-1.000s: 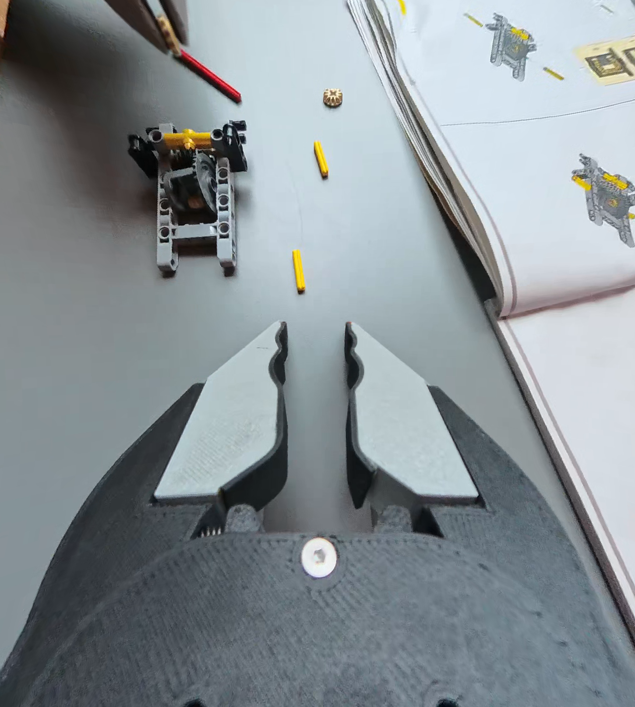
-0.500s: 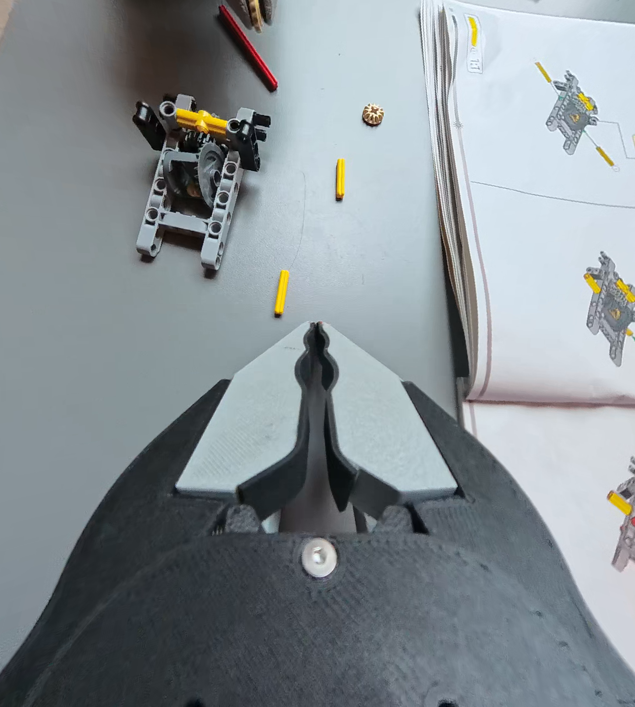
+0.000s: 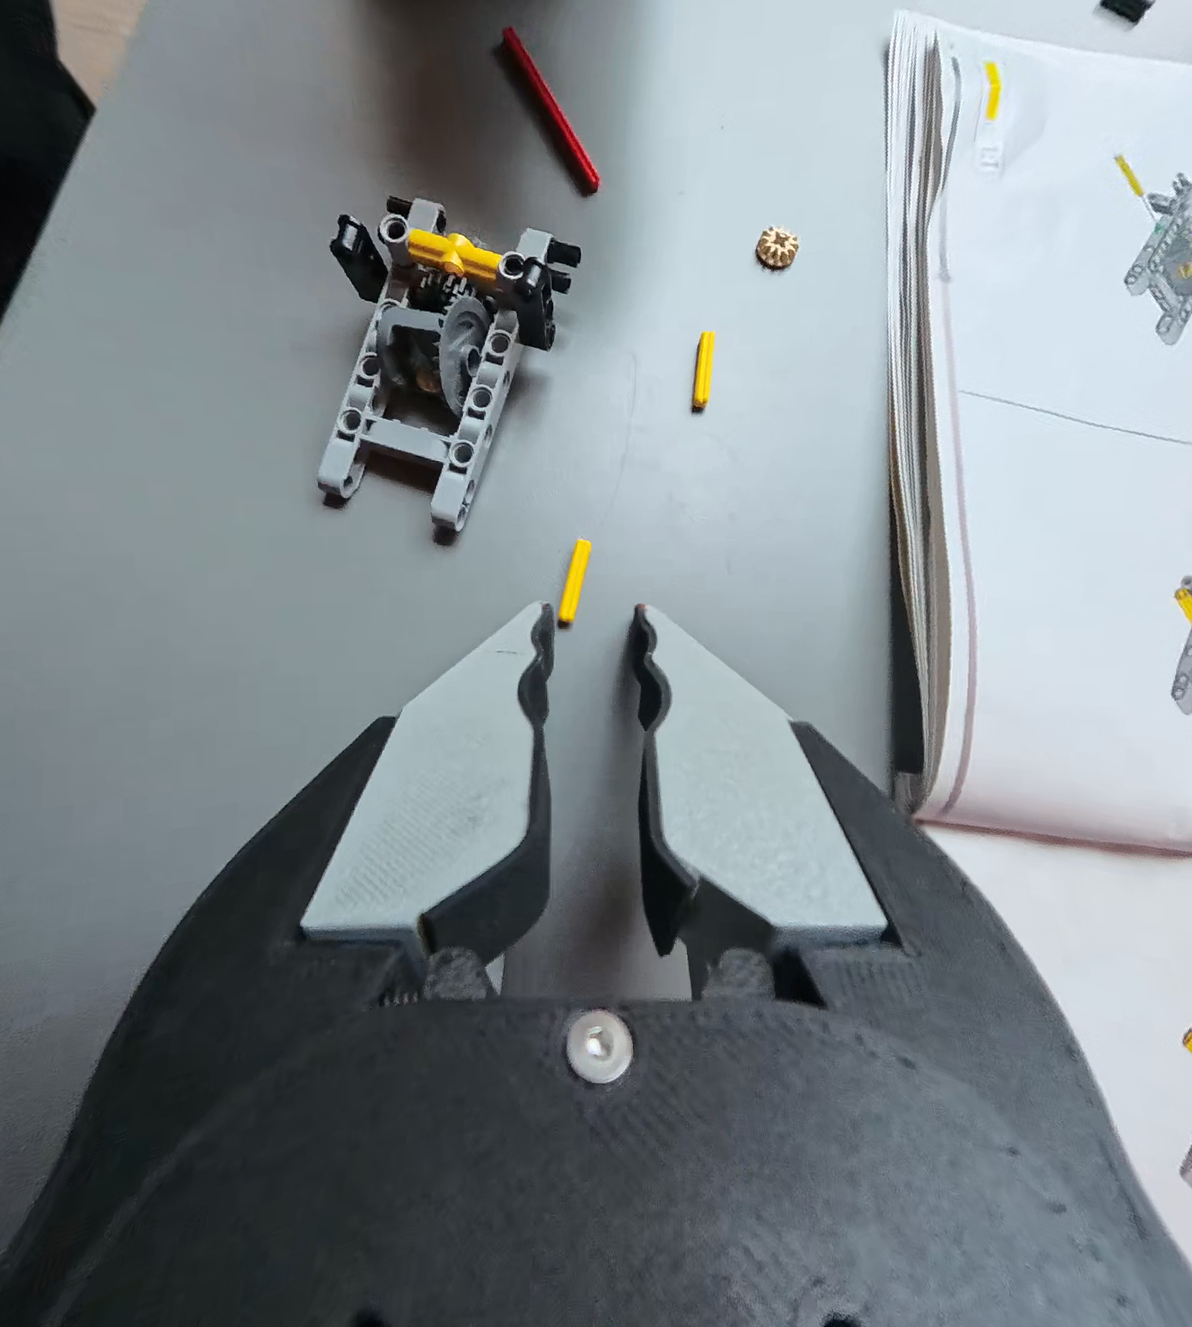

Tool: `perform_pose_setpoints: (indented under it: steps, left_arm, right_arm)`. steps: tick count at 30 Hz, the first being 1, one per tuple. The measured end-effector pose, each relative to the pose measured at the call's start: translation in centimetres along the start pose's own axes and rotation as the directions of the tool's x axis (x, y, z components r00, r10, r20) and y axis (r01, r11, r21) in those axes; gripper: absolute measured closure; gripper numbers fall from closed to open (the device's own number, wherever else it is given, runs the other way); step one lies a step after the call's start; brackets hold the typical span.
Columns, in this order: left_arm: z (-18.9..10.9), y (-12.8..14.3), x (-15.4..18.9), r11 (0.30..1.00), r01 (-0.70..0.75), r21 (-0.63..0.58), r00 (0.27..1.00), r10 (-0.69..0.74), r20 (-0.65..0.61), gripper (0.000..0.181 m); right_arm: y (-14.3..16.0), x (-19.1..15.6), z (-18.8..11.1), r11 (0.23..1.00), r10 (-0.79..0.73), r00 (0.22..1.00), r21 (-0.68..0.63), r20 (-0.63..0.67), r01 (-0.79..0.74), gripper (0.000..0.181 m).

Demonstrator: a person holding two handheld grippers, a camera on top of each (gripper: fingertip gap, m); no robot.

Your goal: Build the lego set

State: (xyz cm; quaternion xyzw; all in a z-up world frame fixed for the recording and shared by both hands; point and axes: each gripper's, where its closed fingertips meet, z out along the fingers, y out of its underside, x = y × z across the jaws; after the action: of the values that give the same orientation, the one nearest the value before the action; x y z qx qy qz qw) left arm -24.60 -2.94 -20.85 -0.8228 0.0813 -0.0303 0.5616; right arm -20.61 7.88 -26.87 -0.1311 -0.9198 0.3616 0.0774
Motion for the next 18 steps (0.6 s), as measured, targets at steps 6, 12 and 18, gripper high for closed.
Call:
perform_pose_setpoints:
  steps: [6,12,18]
  left_arm:
    - [0.42,0.36,0.39,0.999,-0.033,-0.033,0.999,0.033,-0.008,0.180]
    - [0.67,0.60,0.55,0.997,-0.057,-0.055,0.998,0.057,-0.003,0.180]
    - [0.74,0.67,0.68,0.996,-0.072,-0.061,0.997,0.072,-0.001,0.180]
  right_arm:
    - [-0.21,-0.02,0.19,0.999,-0.042,0.999,0.028,0.023,0.041,0.181]
    - [-0.40,0.75,0.36,0.998,-0.003,0.999,0.057,0.039,0.001,0.181]
    - [-0.42,0.56,0.30,0.997,0.005,0.998,0.075,0.066,-0.010,0.174]
